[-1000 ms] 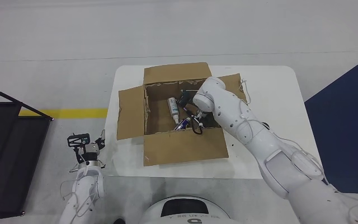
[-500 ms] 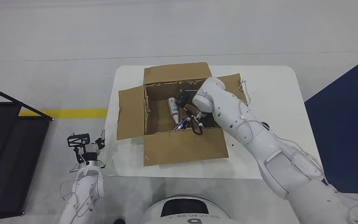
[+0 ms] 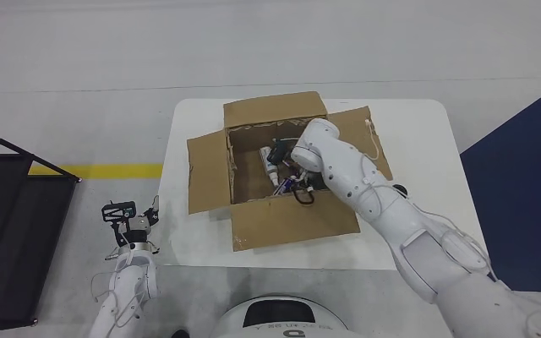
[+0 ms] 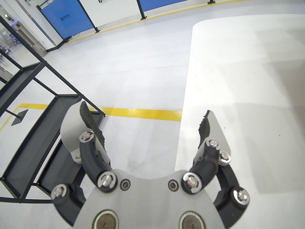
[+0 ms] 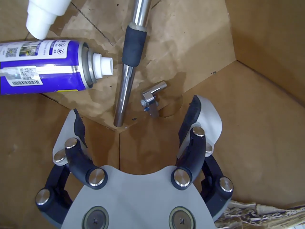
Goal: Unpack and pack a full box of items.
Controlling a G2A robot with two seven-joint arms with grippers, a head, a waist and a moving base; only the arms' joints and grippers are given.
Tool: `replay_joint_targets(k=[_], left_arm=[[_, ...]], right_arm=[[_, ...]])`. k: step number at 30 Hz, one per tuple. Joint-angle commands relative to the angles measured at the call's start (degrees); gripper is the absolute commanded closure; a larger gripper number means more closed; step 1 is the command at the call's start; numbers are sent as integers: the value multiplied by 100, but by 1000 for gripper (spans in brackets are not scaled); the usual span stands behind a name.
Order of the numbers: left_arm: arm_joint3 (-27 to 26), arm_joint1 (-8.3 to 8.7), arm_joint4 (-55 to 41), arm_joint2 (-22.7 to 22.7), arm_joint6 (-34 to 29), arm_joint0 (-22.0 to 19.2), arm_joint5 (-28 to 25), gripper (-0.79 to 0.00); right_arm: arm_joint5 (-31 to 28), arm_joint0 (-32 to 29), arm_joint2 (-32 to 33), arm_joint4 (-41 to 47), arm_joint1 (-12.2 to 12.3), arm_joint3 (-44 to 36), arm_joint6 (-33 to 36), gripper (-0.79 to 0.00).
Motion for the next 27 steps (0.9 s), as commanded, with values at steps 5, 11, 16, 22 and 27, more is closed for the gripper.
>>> replay_joint_targets(k=[5,11,16,22,27], left_arm=[[0,0,0,0,0,0,0,-785],[0,0,0,0,0,0,0,-785],[0,0,0,0,0,0,0,-785],[0,0,0,0,0,0,0,-785],[0,0,0,0,0,0,0,-785]], right_arm=[[-110,123,-105,142,-100,172,-68,-579],[-125,237,-173,337,-173,452,-83,-474],[-146,348,-315,486,-251,739,-105,-382],[-104,436,-397,515,-313,945,-91,-348],[13,428,-392,455,-323,975,-54,-296]])
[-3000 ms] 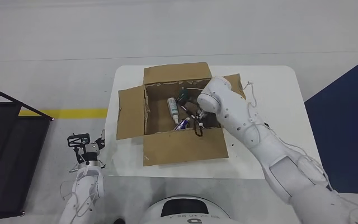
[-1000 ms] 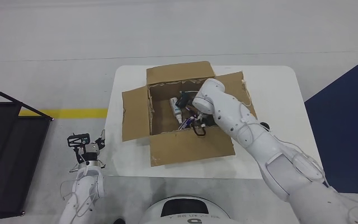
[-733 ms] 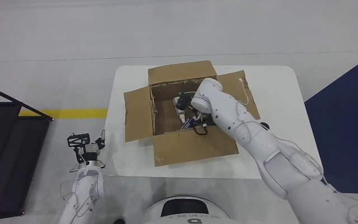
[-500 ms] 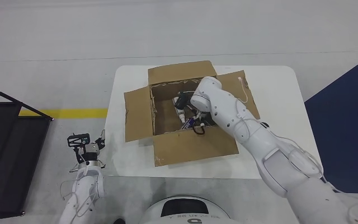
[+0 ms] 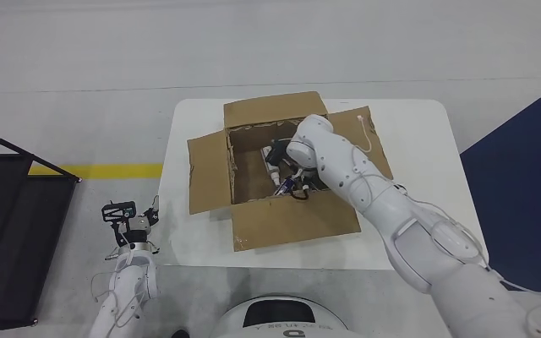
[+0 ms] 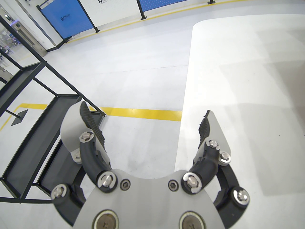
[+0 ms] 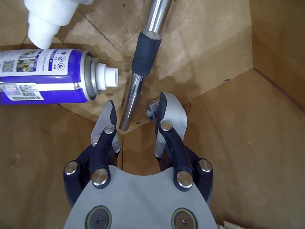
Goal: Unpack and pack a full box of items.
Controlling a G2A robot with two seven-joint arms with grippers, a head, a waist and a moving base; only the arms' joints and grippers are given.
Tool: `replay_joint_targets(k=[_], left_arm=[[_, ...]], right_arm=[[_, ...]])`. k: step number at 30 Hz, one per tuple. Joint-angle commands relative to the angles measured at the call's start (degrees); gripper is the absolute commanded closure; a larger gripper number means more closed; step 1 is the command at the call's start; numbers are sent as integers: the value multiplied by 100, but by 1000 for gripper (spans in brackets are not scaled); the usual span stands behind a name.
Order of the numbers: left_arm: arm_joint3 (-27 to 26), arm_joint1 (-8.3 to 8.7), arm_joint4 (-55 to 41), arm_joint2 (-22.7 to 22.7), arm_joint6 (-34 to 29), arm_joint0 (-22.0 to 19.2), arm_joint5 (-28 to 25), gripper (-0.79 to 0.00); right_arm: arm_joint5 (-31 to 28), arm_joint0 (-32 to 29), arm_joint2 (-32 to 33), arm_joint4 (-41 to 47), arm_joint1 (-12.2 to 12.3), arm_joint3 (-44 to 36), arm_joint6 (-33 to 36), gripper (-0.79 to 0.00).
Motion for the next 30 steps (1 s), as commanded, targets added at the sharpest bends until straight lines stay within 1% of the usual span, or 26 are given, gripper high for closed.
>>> replay_joint_targets(k=[1,2,3,4,5,9,13,19,20,22,26,30], left_arm=[[0,0,0,0,0,0,0,-785],[0,0,0,0,0,0,0,-785],[0,0,0,0,0,0,0,-785],[0,0,0,0,0,0,0,-785],[0,0,0,0,0,0,0,-785],[0,0,0,0,0,0,0,-785],[0,0,0,0,0,0,0,-785],[0,0,0,0,0,0,0,-785],[0,0,0,0,0,0,0,-785],[0,0,0,0,0,0,0,-785],[0,0,0,0,0,0,0,-785],[0,0,0,0,0,0,0,-785]], right_arm=[[18,-10,2,-12,-2,-12,16,-283],[5,-17,5,-18,-1,-34,17,-212],[6,-22,16,-25,4,-54,18,-172],[3,-30,24,-40,10,-88,19,-99],[11,-37,40,-55,18,-125,15,0],[28,-104,116,-151,71,-393,-12,0],[99,-247,263,-337,178,-821,-37,0],[180,-478,552,-517,348,-1248,194,-3],[182,-512,590,-531,370,-1280,234,-83],[178,-574,650,-545,405,-1331,281,-151],[209,-634,660,-545,454,-1337,311,-194],[248,-562,498,-417,456,-1144,351,-246]])
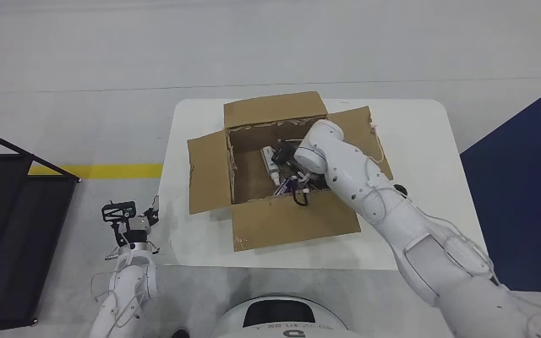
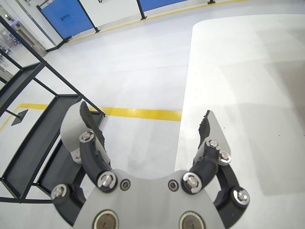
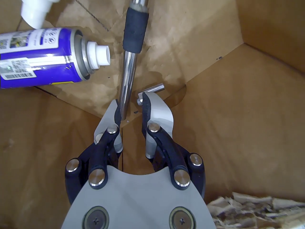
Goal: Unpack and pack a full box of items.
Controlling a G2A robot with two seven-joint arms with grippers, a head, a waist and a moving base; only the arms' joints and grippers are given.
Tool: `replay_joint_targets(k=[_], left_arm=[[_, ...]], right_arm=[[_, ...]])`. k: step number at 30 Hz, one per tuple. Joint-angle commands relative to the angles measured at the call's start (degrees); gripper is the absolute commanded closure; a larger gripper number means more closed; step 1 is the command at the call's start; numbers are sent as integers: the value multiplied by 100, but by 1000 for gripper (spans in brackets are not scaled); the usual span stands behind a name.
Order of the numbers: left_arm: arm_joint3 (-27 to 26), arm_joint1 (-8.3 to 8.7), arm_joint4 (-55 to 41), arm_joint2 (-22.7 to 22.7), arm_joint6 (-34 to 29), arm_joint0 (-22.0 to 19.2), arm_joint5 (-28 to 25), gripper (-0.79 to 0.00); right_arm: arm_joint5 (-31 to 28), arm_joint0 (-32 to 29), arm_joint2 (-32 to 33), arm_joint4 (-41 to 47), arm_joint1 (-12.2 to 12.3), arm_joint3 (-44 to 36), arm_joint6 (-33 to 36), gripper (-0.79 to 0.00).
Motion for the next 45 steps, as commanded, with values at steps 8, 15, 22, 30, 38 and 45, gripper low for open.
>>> replay_joint_targets(k=[8,15,22,30,38,45], left_arm=[[0,0,0,0,0,0,0,-785],[0,0,0,0,0,0,0,-785],[0,0,0,0,0,0,0,-785],[0,0,0,0,0,0,0,-785],[0,0,0,0,0,0,0,-785],[0,0,0,0,0,0,0,-785]], right_arm=[[88,394,-471,335,-103,629,88,-154],[91,625,-794,325,-259,1026,90,-99],[122,769,-961,364,-395,1204,63,0],[104,539,-614,179,-201,601,-413,0],[463,141,-109,49,60,164,-183,-209],[563,-109,88,-78,167,-103,-22,-268]])
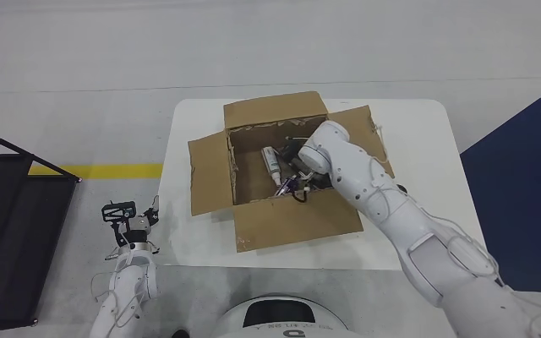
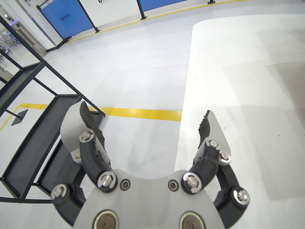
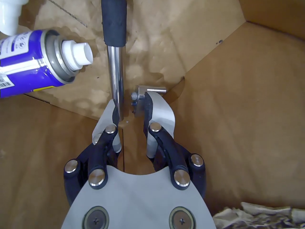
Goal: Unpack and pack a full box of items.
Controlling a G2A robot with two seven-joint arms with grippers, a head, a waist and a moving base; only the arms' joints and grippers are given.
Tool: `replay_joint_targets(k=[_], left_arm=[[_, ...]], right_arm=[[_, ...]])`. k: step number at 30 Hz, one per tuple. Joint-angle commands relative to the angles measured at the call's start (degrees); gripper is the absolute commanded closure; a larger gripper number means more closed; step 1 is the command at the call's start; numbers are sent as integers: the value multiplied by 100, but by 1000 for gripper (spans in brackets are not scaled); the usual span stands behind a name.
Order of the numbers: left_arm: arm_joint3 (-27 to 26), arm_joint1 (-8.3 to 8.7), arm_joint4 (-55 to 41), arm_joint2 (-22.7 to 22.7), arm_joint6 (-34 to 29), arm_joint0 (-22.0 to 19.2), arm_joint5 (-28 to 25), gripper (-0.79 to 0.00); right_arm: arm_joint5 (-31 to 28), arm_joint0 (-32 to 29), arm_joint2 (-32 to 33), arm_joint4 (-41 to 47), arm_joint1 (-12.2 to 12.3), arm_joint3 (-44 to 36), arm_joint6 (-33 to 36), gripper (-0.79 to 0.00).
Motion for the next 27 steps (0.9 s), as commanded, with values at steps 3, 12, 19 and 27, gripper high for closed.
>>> replay_joint_targets(k=[3,12,19,27], left_arm=[[0,0,0,0,0,0,0,-785],[0,0,0,0,0,0,0,-785],[0,0,0,0,0,0,0,-785],[0,0,0,0,0,0,0,-785]], right_arm=[[180,-44,-22,-112,-12,0,114,-262],[350,24,-202,-163,-136,221,139,-262],[424,190,-402,-124,-291,501,139,0],[599,103,-345,-364,-274,106,132,0]])
